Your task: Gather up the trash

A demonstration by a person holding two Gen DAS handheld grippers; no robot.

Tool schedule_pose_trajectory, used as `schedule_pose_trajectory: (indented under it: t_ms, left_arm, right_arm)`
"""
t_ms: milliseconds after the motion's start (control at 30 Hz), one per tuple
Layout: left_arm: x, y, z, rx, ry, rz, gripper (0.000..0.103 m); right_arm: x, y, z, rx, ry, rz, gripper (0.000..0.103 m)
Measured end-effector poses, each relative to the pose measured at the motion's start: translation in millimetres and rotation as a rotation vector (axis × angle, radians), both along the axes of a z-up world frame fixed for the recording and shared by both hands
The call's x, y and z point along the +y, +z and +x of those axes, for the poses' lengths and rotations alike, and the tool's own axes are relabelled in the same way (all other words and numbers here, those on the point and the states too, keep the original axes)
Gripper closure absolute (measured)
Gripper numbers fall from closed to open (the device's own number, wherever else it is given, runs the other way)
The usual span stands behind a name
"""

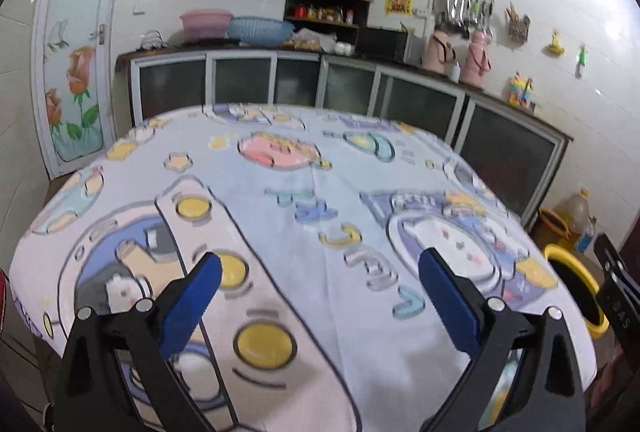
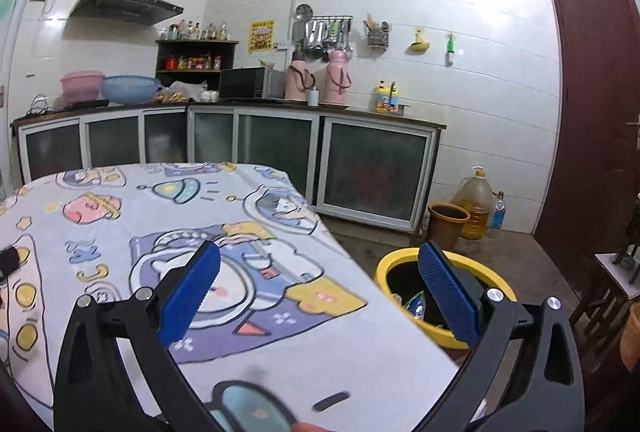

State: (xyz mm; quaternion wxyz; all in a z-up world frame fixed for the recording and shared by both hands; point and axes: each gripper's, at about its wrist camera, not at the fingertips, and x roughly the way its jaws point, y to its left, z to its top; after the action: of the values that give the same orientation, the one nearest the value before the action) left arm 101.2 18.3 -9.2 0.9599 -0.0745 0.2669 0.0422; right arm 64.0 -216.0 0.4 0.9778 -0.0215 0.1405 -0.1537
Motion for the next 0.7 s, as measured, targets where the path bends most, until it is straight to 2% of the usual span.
schedule_pose_trajectory:
  t_ms: [200,467,700]
  left_arm:
    - [-5,-14,-8,0.057,-0.021,-0.012,0.008]
    - [-20,-11,-16,0.058,-0.049,0.006,0.008]
    - [-24,-7,-20,0.041,-0.028,0.038,0.008]
  right_arm:
    - [11,-9,-9,0.035,0.018,0.010,0.008]
    - [15,-12,-21,0.019,0.015,-0.014,0.008]
    - [14,-16,-19,0.037,0.020,-0.009,0.008]
